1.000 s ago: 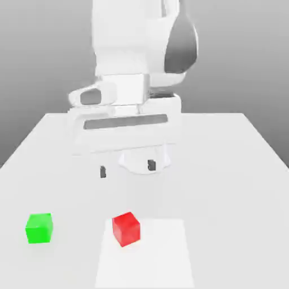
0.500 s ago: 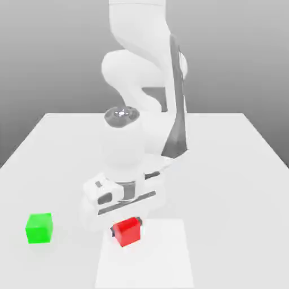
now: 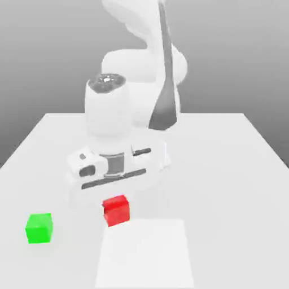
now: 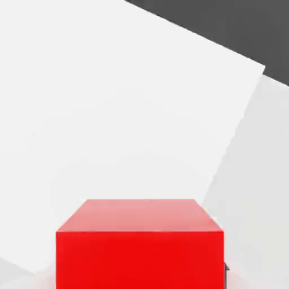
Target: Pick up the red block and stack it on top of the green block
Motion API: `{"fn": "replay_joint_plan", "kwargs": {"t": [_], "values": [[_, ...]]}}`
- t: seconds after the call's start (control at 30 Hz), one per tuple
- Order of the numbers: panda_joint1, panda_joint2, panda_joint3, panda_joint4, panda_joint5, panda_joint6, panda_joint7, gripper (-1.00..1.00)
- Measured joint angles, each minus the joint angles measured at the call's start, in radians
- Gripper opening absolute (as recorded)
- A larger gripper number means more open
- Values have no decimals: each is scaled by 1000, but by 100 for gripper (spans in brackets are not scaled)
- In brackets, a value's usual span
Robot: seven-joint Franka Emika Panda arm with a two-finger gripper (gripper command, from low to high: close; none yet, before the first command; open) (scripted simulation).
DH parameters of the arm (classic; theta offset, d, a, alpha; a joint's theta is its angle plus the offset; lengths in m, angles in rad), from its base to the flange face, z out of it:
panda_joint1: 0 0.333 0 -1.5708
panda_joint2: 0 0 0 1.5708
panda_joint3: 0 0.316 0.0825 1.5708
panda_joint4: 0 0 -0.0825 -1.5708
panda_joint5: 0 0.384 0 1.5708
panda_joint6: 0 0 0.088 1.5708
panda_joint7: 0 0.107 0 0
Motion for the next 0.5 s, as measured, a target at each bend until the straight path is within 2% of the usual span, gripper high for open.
{"fn": "replay_joint_plan", "kwargs": {"t": [0.17,0.4,0.43,0.5], "values": [[-189,28,-76,101,21,-72,65,-100],[-210,203,9,121,164,73,-29,-100],[-216,219,18,122,177,88,-39,100],[-216,219,18,122,177,88,-39,100]]}}
